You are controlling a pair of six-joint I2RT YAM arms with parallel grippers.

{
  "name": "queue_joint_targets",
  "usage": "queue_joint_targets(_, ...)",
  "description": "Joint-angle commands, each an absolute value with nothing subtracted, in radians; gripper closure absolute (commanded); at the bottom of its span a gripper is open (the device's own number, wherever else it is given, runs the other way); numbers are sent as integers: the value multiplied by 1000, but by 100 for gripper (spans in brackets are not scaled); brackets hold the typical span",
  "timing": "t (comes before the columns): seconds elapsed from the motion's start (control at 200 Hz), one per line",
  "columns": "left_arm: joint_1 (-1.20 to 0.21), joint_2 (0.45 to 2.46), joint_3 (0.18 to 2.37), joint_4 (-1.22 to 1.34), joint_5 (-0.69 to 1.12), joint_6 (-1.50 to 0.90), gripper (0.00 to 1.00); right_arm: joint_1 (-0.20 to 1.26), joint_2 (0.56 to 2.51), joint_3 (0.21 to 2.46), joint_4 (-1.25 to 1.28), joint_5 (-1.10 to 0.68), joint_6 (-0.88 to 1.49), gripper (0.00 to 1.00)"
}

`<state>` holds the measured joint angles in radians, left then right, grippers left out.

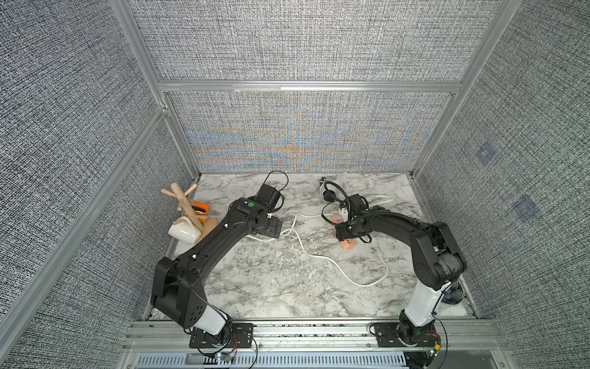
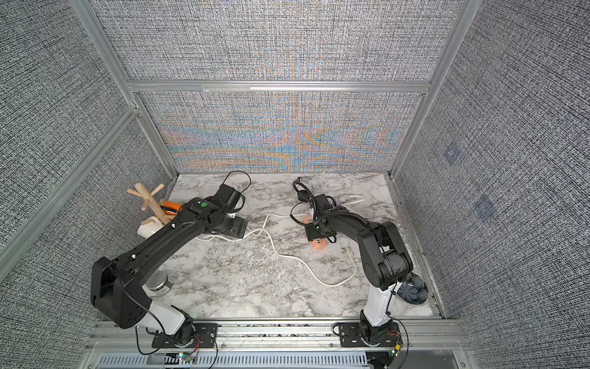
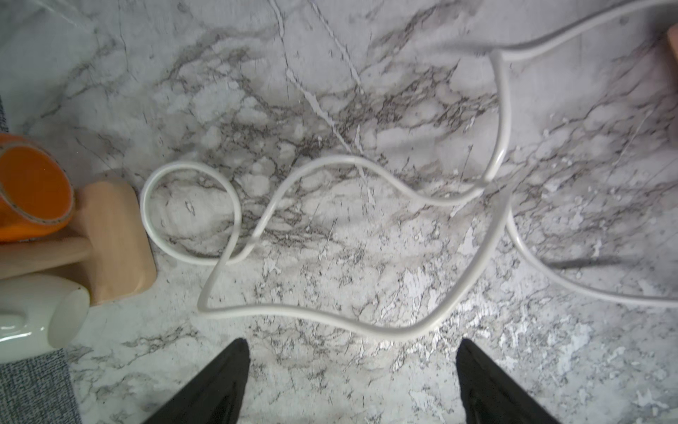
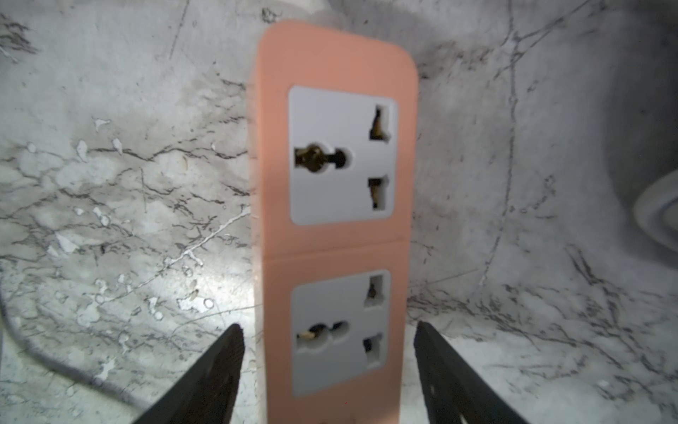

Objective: Unwrap the cord wrapped around the power strip
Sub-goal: Move the socket to the center of the board.

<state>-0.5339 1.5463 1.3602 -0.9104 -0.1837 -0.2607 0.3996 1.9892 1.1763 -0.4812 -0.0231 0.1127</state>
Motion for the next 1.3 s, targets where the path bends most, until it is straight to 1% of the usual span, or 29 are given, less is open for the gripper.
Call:
queue_joint_targets(0.0, -519, 1593, 1430, -870, -180, -233, 14, 406, 1992, 1177, -474, 8, 78, 33)
queue_joint_targets(0.16, -483, 1657, 1492, -824, -144, -235, 18, 410, 1954, 1139, -485, 85, 23, 53)
queue_joint_targets(0.2, -476, 1672, 1497, -807, -139, -239, 19, 410, 1944, 1132, -490, 109, 5, 56)
queue_joint_targets(0.375, -446, 1738, 1507, -755, -112, -263, 21, 412, 1900, 1104, -520, 229, -96, 56)
queue_joint_targets(0.49, -422, 1766, 1488, -716, -89, -285, 23, 427, 1863, 1021, -482, 296, -250, 56)
queue_joint_targets(0.555, -408, 1780, 1474, -695, -73, -301, 25, 427, 1837, 986, -467, 292, -305, 55)
queue_joint_targets(0.626, -388, 1792, 1460, -668, -53, -314, 26, 427, 1819, 962, -459, 269, -352, 51)
queue_joint_targets(0.691, -373, 1805, 1450, -652, -50, -322, 26, 421, 1812, 956, -467, 250, -367, 41)
queue_joint_targets(0.756, -367, 1817, 1444, -646, -66, -325, 27, 418, 1792, 953, -481, 203, -374, 24)
queue_joint_targets(0.796, -363, 1822, 1439, -643, -77, -324, 27, 416, 1768, 954, -483, 163, -372, 19)
queue_joint_targets(0.861, -361, 1824, 1434, -641, -89, -321, 28, 410, 1724, 976, -494, 99, -345, 15)
queue_joint_targets(0.951, -360, 1827, 1443, -647, -107, -309, 28, 397, 1664, 1040, -519, -5, -272, 13)
queue_joint_targets(1.061, -362, 1844, 1463, -637, -75, -308, 28, 392, 1664, 1144, -503, -59, -47, 12)
queue_joint_targets(1.081, -362, 1850, 1467, -633, -62, -310, 28, 391, 1678, 1164, -498, -51, 9, 13)
queue_joint_targets(1.146, -363, 1876, 1477, -615, -21, -328, 29, 391, 1738, 1229, -497, -10, 192, 23)
queue_joint_targets(1.211, -365, 1896, 1476, -593, 3, -348, 30, 391, 1799, 1262, -477, 17, 325, 31)
queue_joint_targets(1.291, -367, 1907, 1461, -572, 2, -357, 32, 391, 1844, 1266, -413, 22, 421, 38)
